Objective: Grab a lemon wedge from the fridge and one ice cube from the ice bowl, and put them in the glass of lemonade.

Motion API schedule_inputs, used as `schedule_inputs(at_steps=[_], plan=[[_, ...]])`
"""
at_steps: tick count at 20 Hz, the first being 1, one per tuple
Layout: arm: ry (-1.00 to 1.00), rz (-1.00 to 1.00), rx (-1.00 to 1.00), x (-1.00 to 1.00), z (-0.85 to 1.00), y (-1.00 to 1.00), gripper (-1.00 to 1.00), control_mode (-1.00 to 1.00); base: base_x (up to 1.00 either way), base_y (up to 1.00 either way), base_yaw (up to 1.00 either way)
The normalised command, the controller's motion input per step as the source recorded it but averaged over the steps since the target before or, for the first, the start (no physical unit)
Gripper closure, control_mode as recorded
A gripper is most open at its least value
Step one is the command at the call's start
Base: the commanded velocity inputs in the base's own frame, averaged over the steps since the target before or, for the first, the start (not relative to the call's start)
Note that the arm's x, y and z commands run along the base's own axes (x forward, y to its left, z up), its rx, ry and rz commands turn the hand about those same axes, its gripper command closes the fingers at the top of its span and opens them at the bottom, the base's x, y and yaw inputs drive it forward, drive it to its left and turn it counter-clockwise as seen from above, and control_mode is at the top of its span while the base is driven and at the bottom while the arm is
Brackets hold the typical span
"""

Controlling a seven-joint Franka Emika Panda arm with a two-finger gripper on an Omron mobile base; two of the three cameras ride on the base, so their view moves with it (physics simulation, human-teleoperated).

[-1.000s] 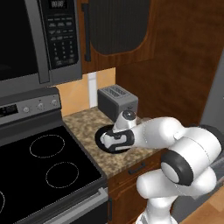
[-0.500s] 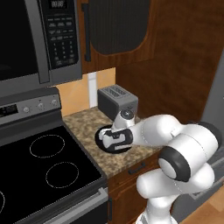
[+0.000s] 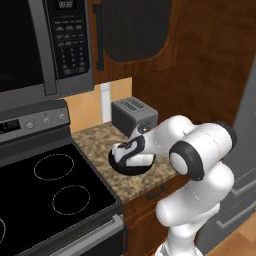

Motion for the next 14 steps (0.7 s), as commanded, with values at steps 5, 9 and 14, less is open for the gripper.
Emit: schedule_inputs(at_steps=[5,9,14], plan=[[0.0,-0.12,0.0,0.34,-0.17,0.26,-1.0,-1.0,0.0,0.0,0.0],[0.0,-0.11,0.0,0.29,-0.14,0.21,-1.0,-1.0,0.0,0.0,0.0],[0.01,-0.09,0.0,0.26,-0.14,0.15,1.0,-1.0,0.0,0.0,0.0]])
